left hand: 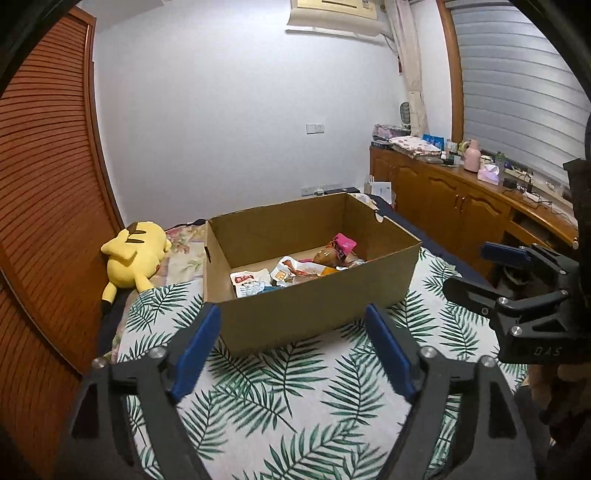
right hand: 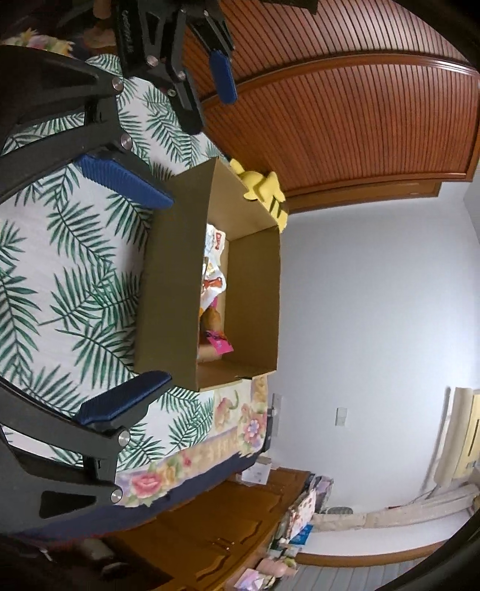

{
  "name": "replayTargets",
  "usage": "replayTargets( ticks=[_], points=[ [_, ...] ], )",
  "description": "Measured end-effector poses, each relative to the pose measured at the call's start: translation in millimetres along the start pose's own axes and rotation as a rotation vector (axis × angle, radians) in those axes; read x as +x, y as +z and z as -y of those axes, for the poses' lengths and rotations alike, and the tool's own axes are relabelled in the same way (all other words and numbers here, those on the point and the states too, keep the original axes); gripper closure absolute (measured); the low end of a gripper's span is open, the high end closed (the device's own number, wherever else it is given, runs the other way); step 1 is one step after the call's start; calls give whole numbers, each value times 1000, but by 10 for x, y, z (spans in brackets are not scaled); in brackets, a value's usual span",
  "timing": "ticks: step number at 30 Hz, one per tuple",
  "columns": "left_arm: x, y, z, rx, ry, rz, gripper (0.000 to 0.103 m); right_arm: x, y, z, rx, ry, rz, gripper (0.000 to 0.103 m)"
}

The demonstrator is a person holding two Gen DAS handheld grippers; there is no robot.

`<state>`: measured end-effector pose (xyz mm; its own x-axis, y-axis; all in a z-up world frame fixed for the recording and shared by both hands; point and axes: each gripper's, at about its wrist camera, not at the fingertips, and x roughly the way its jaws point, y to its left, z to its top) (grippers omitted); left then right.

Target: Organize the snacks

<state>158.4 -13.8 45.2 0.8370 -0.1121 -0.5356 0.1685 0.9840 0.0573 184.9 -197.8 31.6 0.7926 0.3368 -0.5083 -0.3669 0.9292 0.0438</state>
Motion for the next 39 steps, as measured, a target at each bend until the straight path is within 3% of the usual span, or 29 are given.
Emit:
replayTargets(
  ticks=[3, 14, 34, 39],
  points=[
    [-66, -48, 40, -4, -1, -3, 13, -105, -39, -20, 5, -19, 22, 0],
    [-378, -181, 131, -32, 91, 50, 10, -409, -133, -61, 12, -69, 57, 0],
    [-838, -600, 288, -73, 75, 100, 9, -953, -467, -266, 2, -140, 129, 0],
    [-989, -674, 338, -68, 82, 116, 4, -1075, -576, -279, 13, -144, 129, 0]
  ],
)
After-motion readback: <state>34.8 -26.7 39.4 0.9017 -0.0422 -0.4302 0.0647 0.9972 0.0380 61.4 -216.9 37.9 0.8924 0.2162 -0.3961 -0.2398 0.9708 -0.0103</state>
